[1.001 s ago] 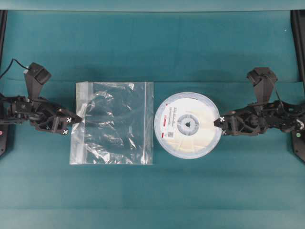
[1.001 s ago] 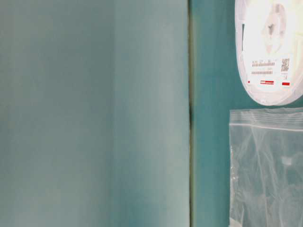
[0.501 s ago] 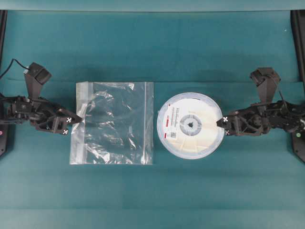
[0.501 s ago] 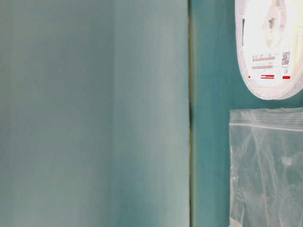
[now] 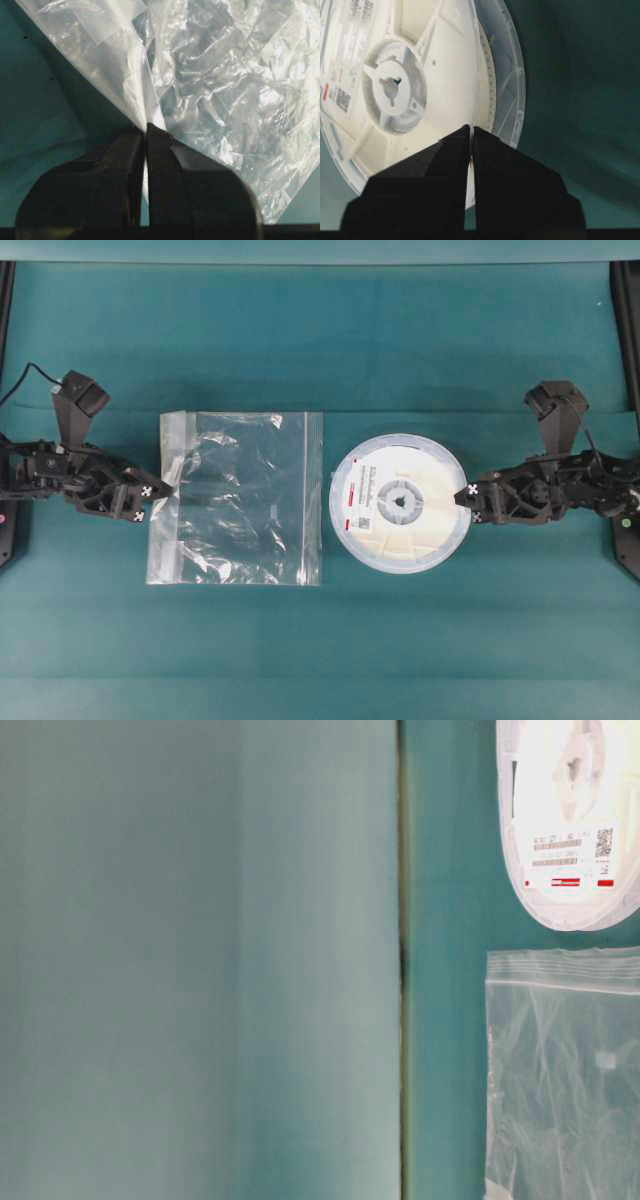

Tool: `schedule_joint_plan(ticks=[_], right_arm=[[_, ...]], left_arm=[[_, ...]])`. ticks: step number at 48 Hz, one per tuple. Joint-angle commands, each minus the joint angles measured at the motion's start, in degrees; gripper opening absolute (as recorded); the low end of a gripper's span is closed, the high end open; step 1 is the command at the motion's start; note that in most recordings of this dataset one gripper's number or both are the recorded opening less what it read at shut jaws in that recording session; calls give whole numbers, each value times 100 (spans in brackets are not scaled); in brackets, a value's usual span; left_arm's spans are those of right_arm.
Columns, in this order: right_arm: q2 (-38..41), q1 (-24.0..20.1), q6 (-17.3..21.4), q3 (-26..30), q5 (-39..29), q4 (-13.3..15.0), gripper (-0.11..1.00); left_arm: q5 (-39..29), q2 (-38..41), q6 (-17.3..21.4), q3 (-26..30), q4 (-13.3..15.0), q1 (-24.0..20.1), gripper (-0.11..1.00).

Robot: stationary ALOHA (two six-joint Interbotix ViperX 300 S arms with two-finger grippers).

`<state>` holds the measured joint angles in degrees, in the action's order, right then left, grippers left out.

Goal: Take out the reel from the clear zip bag.
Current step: 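Lower the reel onto the table right of the bag, then open both grippers, releasing the bag and reel, and withdraw outward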

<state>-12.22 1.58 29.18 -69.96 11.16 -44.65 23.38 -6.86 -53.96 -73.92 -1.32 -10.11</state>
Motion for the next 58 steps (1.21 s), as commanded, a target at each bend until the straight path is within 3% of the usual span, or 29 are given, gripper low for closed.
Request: schedule_joint_plan(ticks=[1,6,15,20,33,38,43,53,56,58], right_arm=[[-26,9,62,70,18,-9,4],[-26,9,70,97,0,-18,21],[-35,18,44,185,-114,-9,75],[-35,18,26,193,-114,-9,94],[-158,18,26,193,-132,-9,94],[-334,26,18,167,-176,-9,94],[-527,18,0,141,-176,9,94],[-958,26,-18,0,-185,88,94],[-1063,18,-53,-26,-202,141,94],[-1125,18,-88,-35,-237,185,94]], left_arm=[[-44,26,18,53,-26,-9,1],[-53,18,18,62,-26,-9,1],[-44,18,18,79,-26,-9,1],[-35,18,53,114,-26,-9,1],[-18,-132,369,114,-26,-9,1],[-35,-193,404,114,-26,-9,8],[-44,-193,396,105,-26,-9,29],[-53,-202,378,176,-26,-9,87],[-44,-202,378,193,-26,-9,96],[-53,-202,378,211,-26,-9,96]])
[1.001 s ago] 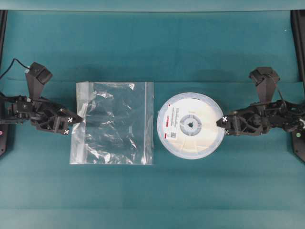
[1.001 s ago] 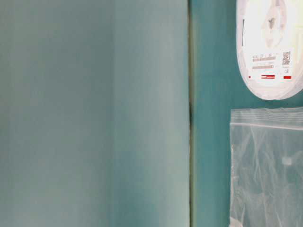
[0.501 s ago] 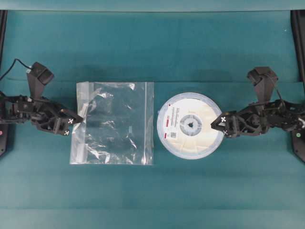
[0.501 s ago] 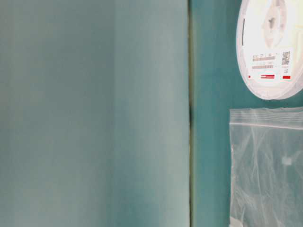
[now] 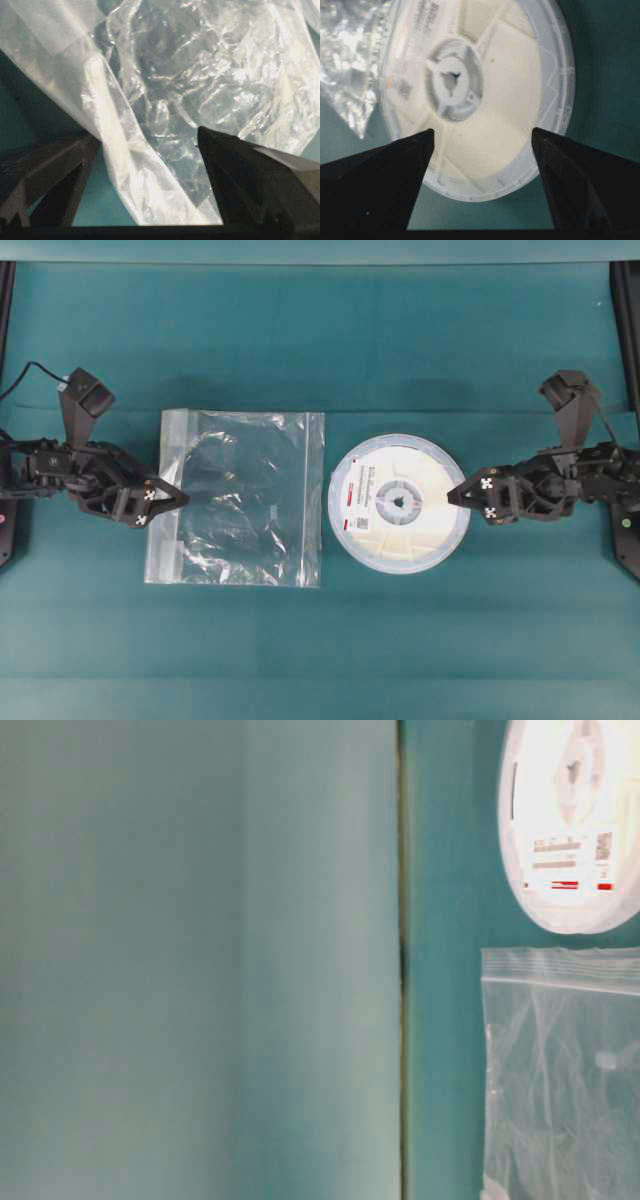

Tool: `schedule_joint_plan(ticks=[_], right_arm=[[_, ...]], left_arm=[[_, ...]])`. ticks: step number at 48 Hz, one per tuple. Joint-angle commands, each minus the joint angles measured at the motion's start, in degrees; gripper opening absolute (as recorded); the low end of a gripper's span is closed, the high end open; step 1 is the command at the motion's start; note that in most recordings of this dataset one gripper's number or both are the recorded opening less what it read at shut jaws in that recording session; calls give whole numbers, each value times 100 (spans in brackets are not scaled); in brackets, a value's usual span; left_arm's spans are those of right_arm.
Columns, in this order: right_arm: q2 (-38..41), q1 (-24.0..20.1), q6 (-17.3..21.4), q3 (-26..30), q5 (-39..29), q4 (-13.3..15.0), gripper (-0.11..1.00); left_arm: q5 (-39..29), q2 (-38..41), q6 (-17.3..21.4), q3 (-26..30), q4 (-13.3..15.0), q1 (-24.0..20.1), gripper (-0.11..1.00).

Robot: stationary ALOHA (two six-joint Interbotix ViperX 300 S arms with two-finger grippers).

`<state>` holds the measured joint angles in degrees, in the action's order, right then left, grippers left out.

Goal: Take out the reel from the clear zip bag.
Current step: 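Open both grippers, releasing the bag and reel, and withdraw outward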

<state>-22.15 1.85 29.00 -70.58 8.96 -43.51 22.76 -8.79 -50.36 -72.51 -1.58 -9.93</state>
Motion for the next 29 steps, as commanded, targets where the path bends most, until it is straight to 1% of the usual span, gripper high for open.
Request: schedule_joint_plan(ticks=[1,5,9,17,22,29], right_arm=[[-167,-9,-105,26,-44,79,94],[-281,-9,-237,18,-158,88,94],[-360,0,-352,18,-264,79,94],[-501,-9,-431,18,-343,141,94],[-615,-9,-431,18,-343,299,94],[-791,-9,-422,18,-352,510,94]], left_arm=[[9,-18,18,70,0,-26,95],[-18,-79,26,70,0,-9,92],[-149,-202,18,70,-9,9,92],[-817,-712,26,97,0,53,92],[-1257,-1151,35,158,0,62,92],[-1670,-1811,123,264,0,97,92]])
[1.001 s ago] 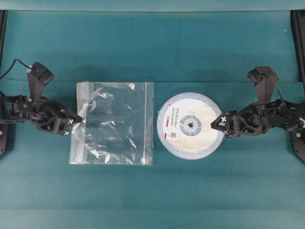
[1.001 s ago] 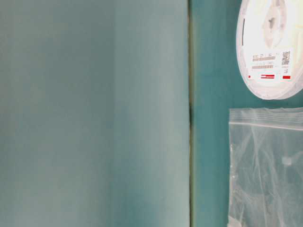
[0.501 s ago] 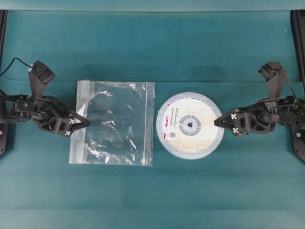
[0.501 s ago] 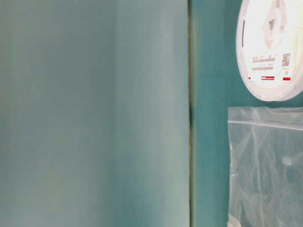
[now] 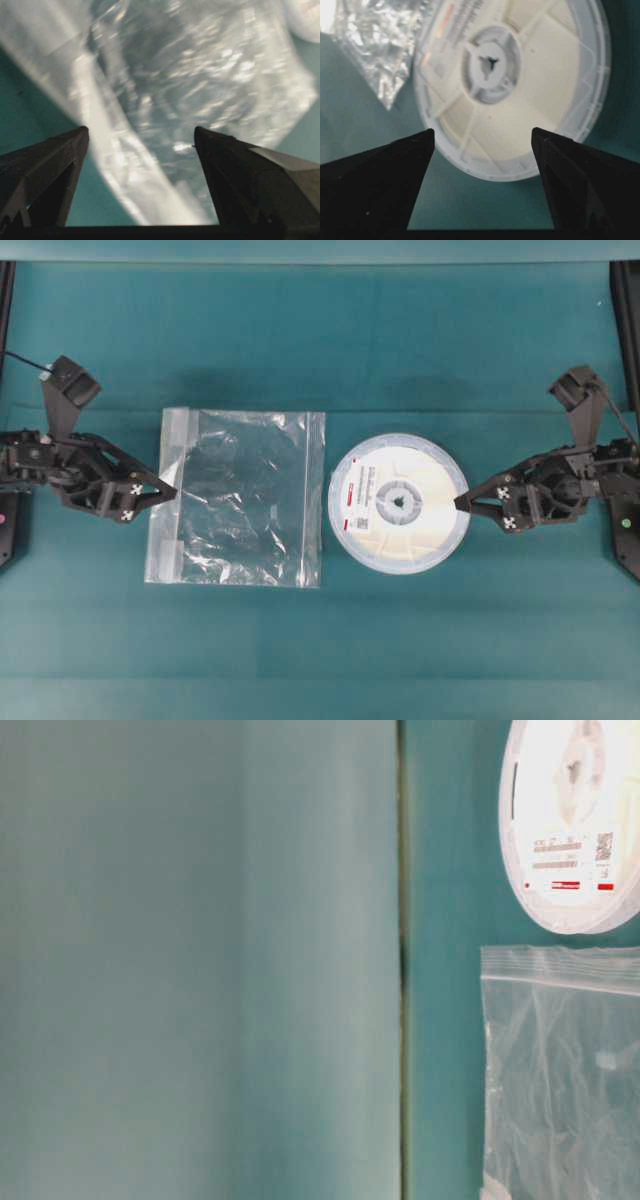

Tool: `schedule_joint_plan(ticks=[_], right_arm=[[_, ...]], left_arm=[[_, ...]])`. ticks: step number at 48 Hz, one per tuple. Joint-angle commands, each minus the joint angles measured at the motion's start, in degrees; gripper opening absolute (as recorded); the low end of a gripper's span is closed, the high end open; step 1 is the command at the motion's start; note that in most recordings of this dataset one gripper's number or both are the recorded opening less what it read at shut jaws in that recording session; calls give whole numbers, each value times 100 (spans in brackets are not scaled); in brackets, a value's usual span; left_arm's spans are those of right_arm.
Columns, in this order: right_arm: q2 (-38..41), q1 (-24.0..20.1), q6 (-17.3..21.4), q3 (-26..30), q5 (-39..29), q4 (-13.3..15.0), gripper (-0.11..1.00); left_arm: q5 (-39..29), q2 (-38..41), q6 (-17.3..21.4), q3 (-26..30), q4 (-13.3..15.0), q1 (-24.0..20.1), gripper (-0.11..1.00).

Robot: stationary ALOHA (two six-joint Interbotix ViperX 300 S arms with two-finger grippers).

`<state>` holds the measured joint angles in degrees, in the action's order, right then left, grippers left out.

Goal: Take out the reel from the clear zip bag.
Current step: 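Open both grippers, releasing the bag and reel, and withdraw outward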

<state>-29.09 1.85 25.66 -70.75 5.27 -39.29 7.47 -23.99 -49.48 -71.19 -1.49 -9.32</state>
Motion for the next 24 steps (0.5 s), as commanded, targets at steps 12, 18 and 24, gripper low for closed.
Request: schedule_joint_plan(ticks=[12,18,24], right_arm=[[-439,-9,-88,70,-105,457,94],[-642,0,-88,193,-237,756,94],[-870,0,-88,343,-404,1230,94]], left_arm=[[-527,-949,352,167,-9,255,92],[-642,-1151,413,255,-9,501,92],[-650,-1362,571,325,-9,756,92]])
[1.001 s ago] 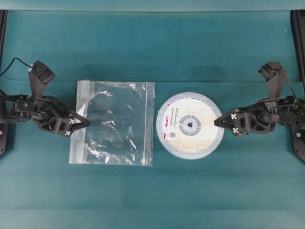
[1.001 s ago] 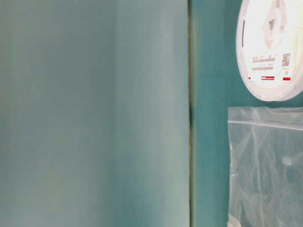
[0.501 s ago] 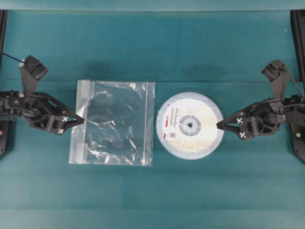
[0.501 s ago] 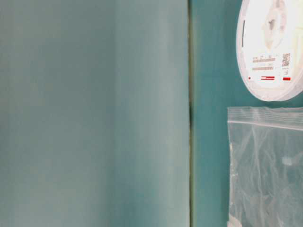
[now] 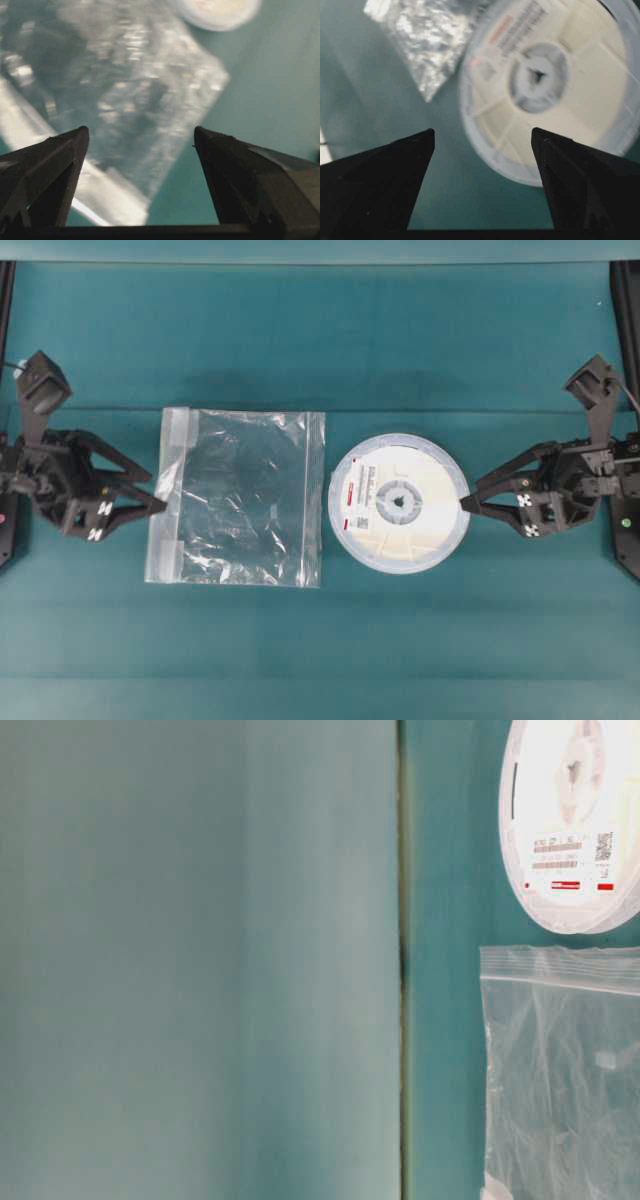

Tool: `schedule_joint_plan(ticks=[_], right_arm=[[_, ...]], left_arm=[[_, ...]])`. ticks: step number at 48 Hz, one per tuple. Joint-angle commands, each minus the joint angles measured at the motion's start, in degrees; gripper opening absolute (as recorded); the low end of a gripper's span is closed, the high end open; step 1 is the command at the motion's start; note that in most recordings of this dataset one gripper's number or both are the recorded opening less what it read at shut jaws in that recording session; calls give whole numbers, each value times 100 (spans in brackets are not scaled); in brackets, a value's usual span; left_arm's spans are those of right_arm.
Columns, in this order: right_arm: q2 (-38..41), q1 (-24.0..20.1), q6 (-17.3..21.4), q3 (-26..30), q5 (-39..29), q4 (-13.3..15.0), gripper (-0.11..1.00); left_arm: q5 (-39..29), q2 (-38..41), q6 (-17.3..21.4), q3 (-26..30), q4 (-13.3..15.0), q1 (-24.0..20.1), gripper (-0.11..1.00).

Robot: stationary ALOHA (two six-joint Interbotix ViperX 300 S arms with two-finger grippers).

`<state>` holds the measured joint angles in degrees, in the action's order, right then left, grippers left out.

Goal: Take out the reel from the clear zip bag.
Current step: 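Open both grippers, releasing the bag and reel, and withdraw outward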

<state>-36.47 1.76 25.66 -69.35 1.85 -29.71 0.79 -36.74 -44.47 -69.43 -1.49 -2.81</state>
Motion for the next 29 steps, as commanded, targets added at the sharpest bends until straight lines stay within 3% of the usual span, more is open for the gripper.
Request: schedule_joint_plan(ticks=[1,10,23,29], right_arm=[[-167,0,-88,229,-88,360,94],[-598,0,-88,352,-202,1143,94],[-1283,-176,-97,387,-229,2030,94],[-1608,-246,-79,404,-396,2725,93]], left_arm=[[18,-123,123,167,-9,123,92],[-53,-475,712,308,-9,176,92],[-62,-1116,2101,439,-9,281,92],[-70,-1380,2716,457,-9,352,92]])
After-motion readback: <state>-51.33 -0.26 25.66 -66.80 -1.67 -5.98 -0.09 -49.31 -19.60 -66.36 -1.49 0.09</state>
